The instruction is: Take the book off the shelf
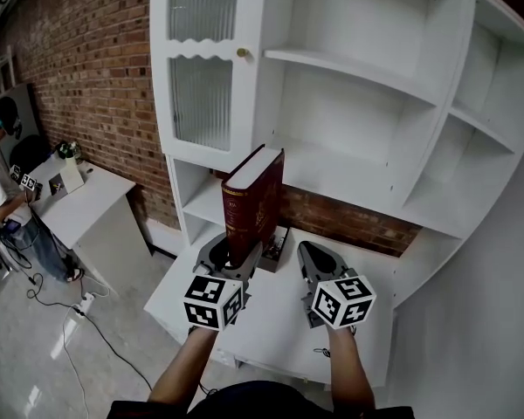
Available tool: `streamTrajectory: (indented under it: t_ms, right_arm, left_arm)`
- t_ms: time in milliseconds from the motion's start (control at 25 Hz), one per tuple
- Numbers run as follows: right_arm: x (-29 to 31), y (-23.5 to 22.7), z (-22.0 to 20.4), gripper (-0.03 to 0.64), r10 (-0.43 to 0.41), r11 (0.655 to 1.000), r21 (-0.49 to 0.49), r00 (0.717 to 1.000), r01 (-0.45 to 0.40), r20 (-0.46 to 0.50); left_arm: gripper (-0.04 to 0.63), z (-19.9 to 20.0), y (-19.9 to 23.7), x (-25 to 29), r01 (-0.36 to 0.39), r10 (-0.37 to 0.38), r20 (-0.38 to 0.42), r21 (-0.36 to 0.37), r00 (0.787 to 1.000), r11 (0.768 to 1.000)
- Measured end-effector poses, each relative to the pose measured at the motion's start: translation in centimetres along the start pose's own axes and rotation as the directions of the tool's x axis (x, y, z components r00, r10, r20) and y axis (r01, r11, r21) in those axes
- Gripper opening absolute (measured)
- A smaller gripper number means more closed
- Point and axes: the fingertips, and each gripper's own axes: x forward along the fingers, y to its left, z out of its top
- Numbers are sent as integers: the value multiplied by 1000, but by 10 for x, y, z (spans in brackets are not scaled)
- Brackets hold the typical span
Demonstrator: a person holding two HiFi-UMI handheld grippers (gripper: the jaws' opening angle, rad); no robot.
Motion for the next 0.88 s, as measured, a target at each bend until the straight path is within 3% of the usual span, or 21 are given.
streamTrajectory:
  t_ms: [880]
  right_arm:
    - [-60,-15,-21,20,85,996,38,996,-83,-39]
  left_arm:
    - [229,-21,-55,-29,-100,99,-36,-24,994,995]
